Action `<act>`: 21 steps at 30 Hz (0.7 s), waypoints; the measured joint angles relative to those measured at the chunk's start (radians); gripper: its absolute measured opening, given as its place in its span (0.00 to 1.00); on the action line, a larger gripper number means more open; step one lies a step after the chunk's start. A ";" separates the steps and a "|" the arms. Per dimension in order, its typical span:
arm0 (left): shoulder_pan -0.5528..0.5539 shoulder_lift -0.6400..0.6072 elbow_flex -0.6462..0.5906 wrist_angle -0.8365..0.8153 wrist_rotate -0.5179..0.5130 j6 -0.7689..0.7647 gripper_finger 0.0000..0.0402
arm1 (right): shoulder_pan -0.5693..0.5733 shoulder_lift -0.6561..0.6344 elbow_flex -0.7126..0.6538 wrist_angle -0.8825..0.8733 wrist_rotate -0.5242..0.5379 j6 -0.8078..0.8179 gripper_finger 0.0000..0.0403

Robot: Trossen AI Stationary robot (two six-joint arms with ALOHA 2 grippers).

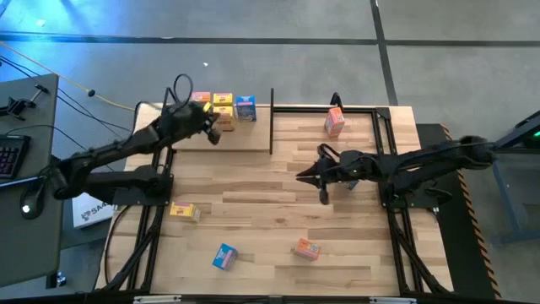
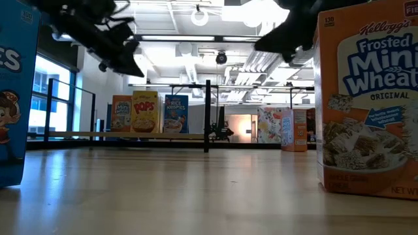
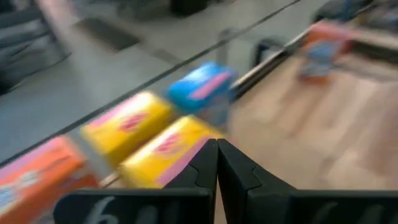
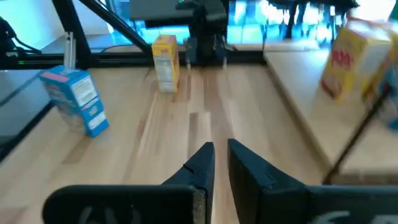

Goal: Stack cereal on shelf
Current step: Put the top blue cereal box on the shelf aligned with the other blue cereal box

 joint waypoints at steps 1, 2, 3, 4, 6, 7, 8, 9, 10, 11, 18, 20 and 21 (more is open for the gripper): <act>-0.013 -0.024 -0.026 0.028 0.024 -0.001 0.00 | 0.012 -0.044 0.015 -0.102 0.029 0.038 0.10; -0.024 -0.044 -0.047 0.048 0.040 -0.001 0.00 | 0.024 -0.083 0.037 -0.218 0.060 0.086 0.12; -0.036 -0.062 -0.067 0.065 0.050 -0.001 0.00 | 0.039 -0.120 0.064 -0.352 0.090 0.138 0.14; -0.047 -0.075 -0.084 0.086 0.055 -0.001 0.00 | 0.056 -0.151 0.095 -0.482 0.122 0.190 0.17; -0.065 -0.092 -0.110 0.122 0.056 0.001 0.00 | 0.089 -0.193 0.161 -0.741 0.173 0.304 0.25; -0.071 -0.096 -0.115 0.123 0.056 0.001 0.00 | 0.105 -0.206 0.193 -0.861 0.195 0.363 0.30; -0.076 -0.096 -0.120 0.132 0.057 0.001 0.00 | 0.116 -0.212 0.224 -0.976 0.215 0.419 0.35; -0.079 -0.096 -0.126 0.138 0.058 0.001 0.00 | 0.124 -0.212 0.251 -1.077 0.234 0.472 0.40; -0.082 -0.095 -0.129 0.139 0.058 0.001 0.00 | 0.131 -0.211 0.271 -1.165 0.247 0.517 0.46; -0.085 -0.094 -0.132 0.145 0.057 0.002 0.00 | 0.131 -0.206 0.283 -1.239 0.251 0.555 0.52; -0.086 -0.088 -0.146 0.169 0.058 0.002 0.00 | 0.050 -0.170 0.288 -1.435 0.245 0.625 0.77; -0.086 -0.088 -0.146 0.168 0.058 0.002 0.00 | 0.012 -0.162 0.288 -1.446 0.242 0.593 0.78; -0.086 -0.088 -0.146 0.169 0.058 0.007 0.00 | -0.007 -0.156 0.288 -1.444 0.239 0.575 0.78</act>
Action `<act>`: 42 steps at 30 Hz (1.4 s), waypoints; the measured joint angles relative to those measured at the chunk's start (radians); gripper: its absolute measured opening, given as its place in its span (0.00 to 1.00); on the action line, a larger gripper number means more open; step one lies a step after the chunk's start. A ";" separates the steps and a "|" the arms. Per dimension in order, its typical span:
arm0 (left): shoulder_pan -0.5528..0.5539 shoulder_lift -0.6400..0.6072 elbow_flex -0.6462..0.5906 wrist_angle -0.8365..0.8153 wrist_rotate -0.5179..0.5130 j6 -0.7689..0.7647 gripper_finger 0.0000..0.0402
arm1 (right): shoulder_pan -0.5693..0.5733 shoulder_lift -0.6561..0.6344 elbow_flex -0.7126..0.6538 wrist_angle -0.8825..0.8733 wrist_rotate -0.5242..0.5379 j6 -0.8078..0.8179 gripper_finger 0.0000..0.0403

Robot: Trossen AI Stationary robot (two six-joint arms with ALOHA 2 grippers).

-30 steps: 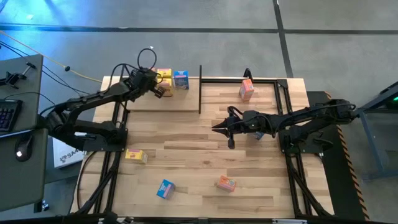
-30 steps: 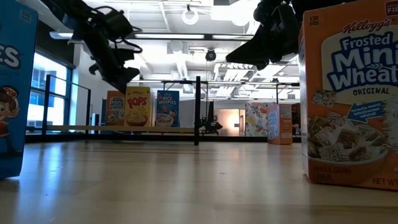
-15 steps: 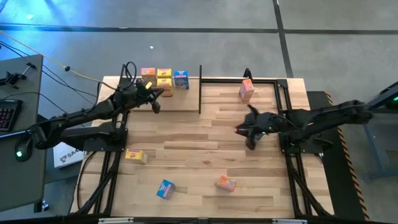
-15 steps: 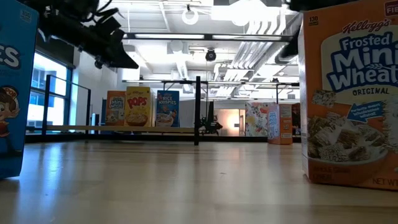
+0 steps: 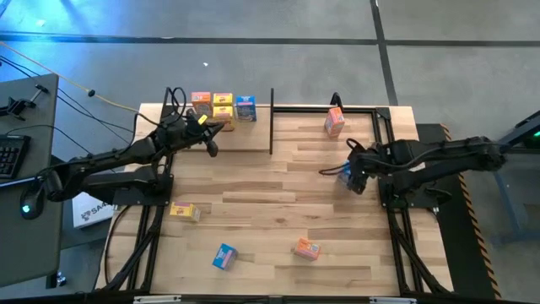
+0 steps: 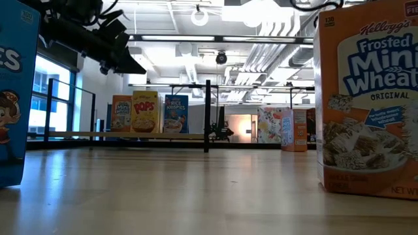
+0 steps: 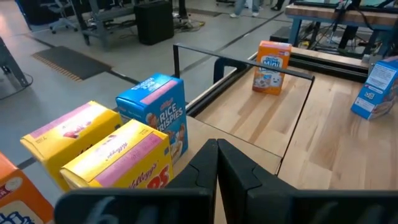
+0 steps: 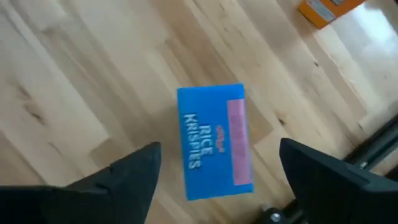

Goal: Stack cereal on shelf
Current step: Put the top blue cereal box on the shelf aligned with the other blue cereal box

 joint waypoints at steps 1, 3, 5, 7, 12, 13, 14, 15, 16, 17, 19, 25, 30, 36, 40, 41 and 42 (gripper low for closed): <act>0.000 0.000 0.000 0.000 0.000 0.002 0.00 | -0.020 0.006 0.000 0.000 -0.006 -0.021 0.79; 0.000 0.000 0.000 0.000 0.000 0.002 0.00 | -0.063 0.018 0.000 0.000 -0.033 -0.056 0.79; 0.000 0.000 0.000 0.000 0.000 0.003 0.00 | -0.101 0.034 0.000 0.001 -0.066 -0.087 0.79; 0.000 0.000 0.000 0.000 -0.001 0.003 0.00 | -0.131 0.052 0.000 0.004 -0.093 -0.117 0.79; 0.000 0.000 0.000 -0.001 -0.001 0.022 0.00 | -0.186 0.097 0.000 0.010 -0.130 -0.174 0.79; 0.000 0.000 0.000 -0.001 -0.001 0.022 0.00 | -0.196 0.107 0.000 0.012 -0.140 -0.178 0.79; 0.000 0.000 0.000 -0.001 -0.001 0.022 0.00 | -0.203 0.117 0.000 0.015 -0.151 -0.182 0.79; 0.000 0.000 0.000 -0.001 -0.001 0.021 0.00 | -0.211 0.127 0.000 0.016 -0.160 -0.186 0.79; 0.000 0.000 0.000 -0.001 -0.001 0.021 0.00 | -0.217 0.138 0.000 0.019 -0.166 -0.192 0.79; 0.000 0.000 0.000 -0.002 -0.001 0.021 0.00 | -0.223 0.148 0.000 0.021 -0.175 -0.195 0.78; 0.000 0.000 0.000 -0.002 -0.001 0.021 0.00 | -0.231 0.169 0.000 0.030 -0.179 -0.202 0.77; 0.000 0.000 0.000 -0.004 -0.001 0.021 0.00 | -0.237 0.222 0.000 0.076 -0.209 -0.216 0.71; 0.000 0.000 0.000 -0.014 -0.001 0.022 0.00 | -0.236 0.245 0.000 0.101 -0.225 -0.211 0.63; 0.000 0.000 0.000 -0.027 -0.001 0.022 0.00 | -0.236 0.245 0.000 0.122 -0.231 -0.197 0.55; 0.000 0.000 -0.028 0.005 -0.001 0.029 0.00 | -0.236 0.245 0.000 0.138 -0.253 -0.192 0.50; 0.001 0.000 -0.034 0.003 -0.001 0.029 0.00 | -0.236 0.245 0.000 0.143 -0.260 -0.189 0.49; 0.001 0.000 -0.040 0.008 -0.001 0.029 0.00 | -0.236 0.245 0.000 0.148 -0.267 -0.190 0.48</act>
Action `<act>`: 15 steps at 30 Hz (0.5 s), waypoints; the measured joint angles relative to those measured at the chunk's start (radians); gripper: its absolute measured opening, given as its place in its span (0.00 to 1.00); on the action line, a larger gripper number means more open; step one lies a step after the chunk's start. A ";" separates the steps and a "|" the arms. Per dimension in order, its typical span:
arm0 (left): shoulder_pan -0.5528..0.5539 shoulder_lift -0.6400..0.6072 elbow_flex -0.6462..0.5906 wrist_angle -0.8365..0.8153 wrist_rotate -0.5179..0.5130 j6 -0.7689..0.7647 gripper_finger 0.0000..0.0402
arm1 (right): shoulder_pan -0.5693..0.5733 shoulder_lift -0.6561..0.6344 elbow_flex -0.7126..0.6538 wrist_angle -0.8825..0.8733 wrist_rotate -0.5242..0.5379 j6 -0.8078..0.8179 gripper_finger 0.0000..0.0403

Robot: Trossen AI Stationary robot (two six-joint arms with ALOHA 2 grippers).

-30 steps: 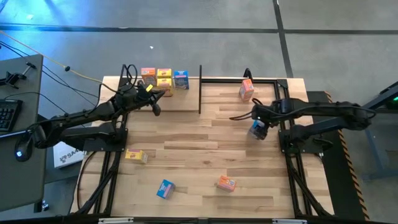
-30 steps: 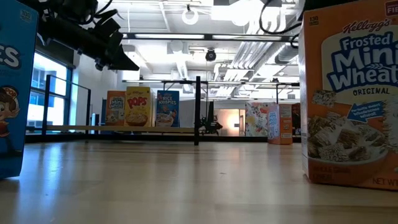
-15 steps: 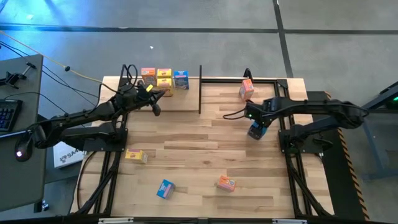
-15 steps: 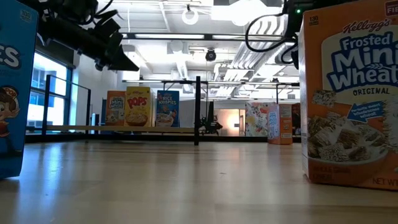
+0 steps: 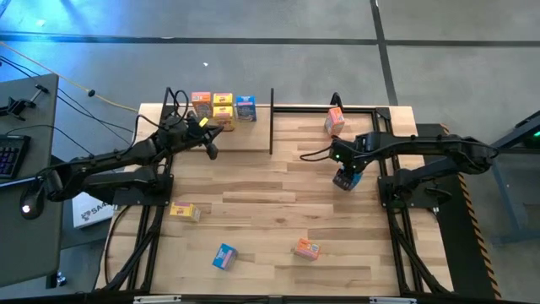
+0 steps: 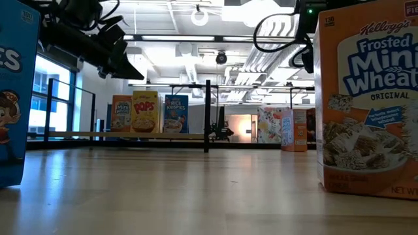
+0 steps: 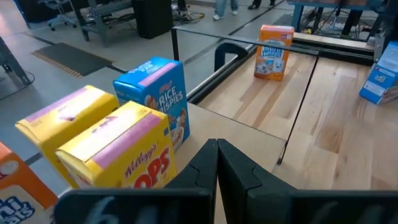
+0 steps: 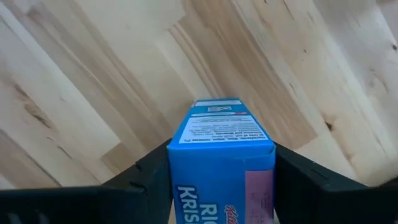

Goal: Stack cereal on shelf
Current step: Put the top blue cereal box on the shelf aligned with the other blue cereal box

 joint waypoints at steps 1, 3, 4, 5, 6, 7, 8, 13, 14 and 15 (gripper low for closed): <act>0.000 0.000 -0.006 0.007 0.000 0.000 0.00 | 0.000 0.000 0.002 0.004 -0.006 0.000 0.48; 0.000 0.000 -0.021 0.019 0.000 -0.002 0.00 | 0.000 0.000 0.016 0.002 -0.009 0.000 0.47; 0.000 0.000 -0.029 0.026 0.000 -0.005 0.00 | 0.000 0.000 0.028 0.002 -0.009 0.000 0.47; 0.000 0.000 -0.037 0.043 0.000 -0.007 0.00 | 0.000 0.000 0.044 -0.001 -0.009 0.000 0.47; 0.000 0.000 -0.042 0.052 0.000 -0.007 0.00 | 0.000 0.000 0.062 -0.008 -0.009 -0.001 0.47; 0.000 0.000 -0.046 0.059 0.000 -0.007 0.00 | 0.000 0.000 0.082 -0.013 -0.009 -0.004 0.47; 0.000 0.000 -0.050 0.066 0.000 -0.008 0.00 | 0.000 0.000 0.104 -0.017 -0.009 -0.006 0.47; 0.000 -0.004 -0.053 0.079 0.036 -0.010 0.00 | 0.001 0.000 0.226 -0.041 -0.012 -0.013 0.47; 0.000 -0.007 -0.053 0.081 0.044 -0.009 0.00 | 0.001 0.000 0.248 -0.040 -0.013 -0.018 0.47; 0.000 -0.009 -0.053 0.085 0.048 -0.009 0.00 | 0.001 0.002 0.269 -0.040 -0.013 -0.019 0.47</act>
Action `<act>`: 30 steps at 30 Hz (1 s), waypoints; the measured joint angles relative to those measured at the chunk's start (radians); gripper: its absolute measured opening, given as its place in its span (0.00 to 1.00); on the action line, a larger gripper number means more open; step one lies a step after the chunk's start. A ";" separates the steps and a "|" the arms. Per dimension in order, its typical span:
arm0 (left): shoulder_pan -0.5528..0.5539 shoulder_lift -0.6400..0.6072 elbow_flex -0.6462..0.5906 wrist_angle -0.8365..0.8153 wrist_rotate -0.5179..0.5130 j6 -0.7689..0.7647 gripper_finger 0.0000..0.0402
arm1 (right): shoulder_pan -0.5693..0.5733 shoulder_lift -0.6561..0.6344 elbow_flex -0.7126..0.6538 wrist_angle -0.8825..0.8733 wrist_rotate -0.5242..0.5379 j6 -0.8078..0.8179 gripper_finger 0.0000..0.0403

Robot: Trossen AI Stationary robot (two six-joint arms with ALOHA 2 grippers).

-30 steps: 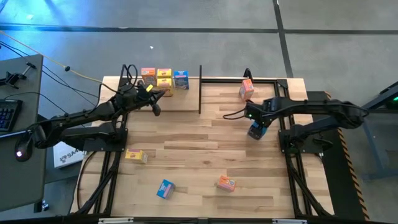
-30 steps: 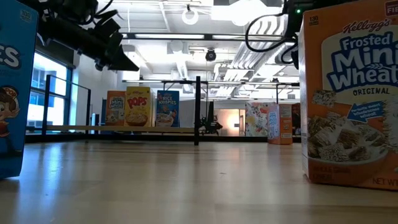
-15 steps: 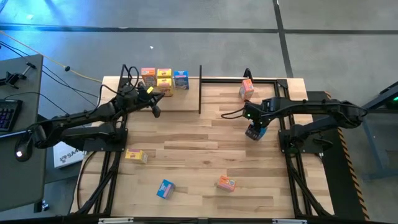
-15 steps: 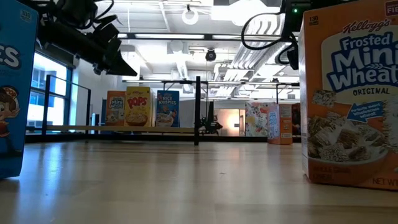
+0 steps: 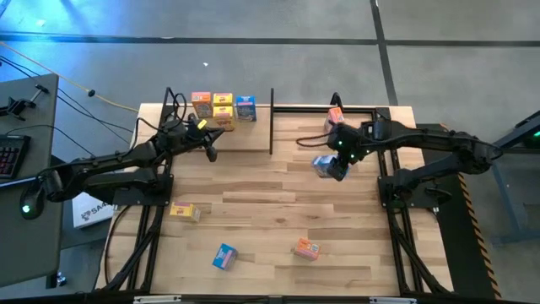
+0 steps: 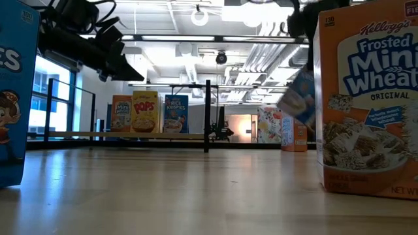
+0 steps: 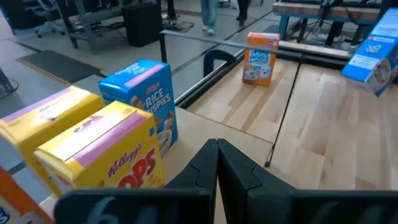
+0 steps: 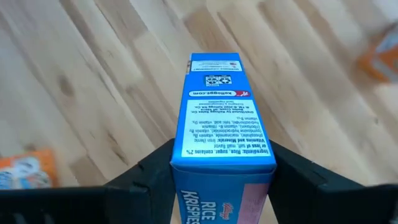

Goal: Stack cereal on shelf
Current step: Put the top blue cereal box on the shelf aligned with the other blue cereal box

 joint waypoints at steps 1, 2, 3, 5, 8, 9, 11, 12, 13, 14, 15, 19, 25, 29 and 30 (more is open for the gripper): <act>0.000 -0.001 0.000 0.004 0.001 0.000 0.00 | 0.000 0.006 0.020 -0.001 0.000 -0.001 0.47; 0.000 -0.003 0.000 0.006 0.002 0.001 0.00 | 0.000 0.014 0.037 0.000 0.000 -0.004 0.47; 0.000 -0.005 0.000 0.009 0.002 0.001 0.00 | 0.001 0.028 0.052 0.001 -0.001 -0.008 0.47; 0.000 -0.010 0.000 0.014 0.002 0.002 0.00 | 0.008 0.066 0.080 0.010 -0.012 -0.018 0.46; 0.000 -0.012 0.000 0.013 0.002 0.001 0.00 | 0.028 0.161 0.141 0.026 -0.048 -0.036 0.44; 0.000 -0.012 0.000 0.014 0.002 0.001 0.00 | 0.037 0.202 0.170 0.035 -0.063 -0.047 0.44; 0.000 -0.012 0.000 0.014 0.002 0.001 0.00 | 0.057 0.288 0.242 0.036 -0.079 -0.073 0.43; 0.000 -0.012 0.000 0.014 0.002 0.001 0.00 | 0.067 0.335 0.287 0.035 -0.080 -0.087 0.43; 0.000 -0.012 0.000 0.013 0.007 0.001 0.00 | 0.076 0.382 0.334 0.030 -0.081 -0.103 0.43; 0.000 -0.012 0.000 0.014 0.013 0.001 0.00 | 0.086 0.431 0.385 0.018 -0.082 -0.123 0.43; 0.000 -0.012 0.000 0.014 0.019 0.001 0.00 | 0.094 0.479 0.441 0.004 -0.082 -0.144 0.43; -0.001 -0.012 0.000 0.015 0.026 0.001 0.00 | 0.115 0.667 0.664 -0.064 -0.082 -0.239 0.43; -0.001 -0.012 0.000 0.016 0.026 0.002 0.00 | 0.116 0.904 0.952 -0.165 -0.056 -0.375 0.43; -0.001 -0.012 0.000 0.016 0.026 0.002 0.00 | 0.104 1.011 1.083 -0.193 -0.040 -0.422 0.43; -0.001 -0.012 0.000 0.015 0.026 0.002 0.00 | 0.101 1.031 1.106 -0.196 -0.040 -0.432 0.43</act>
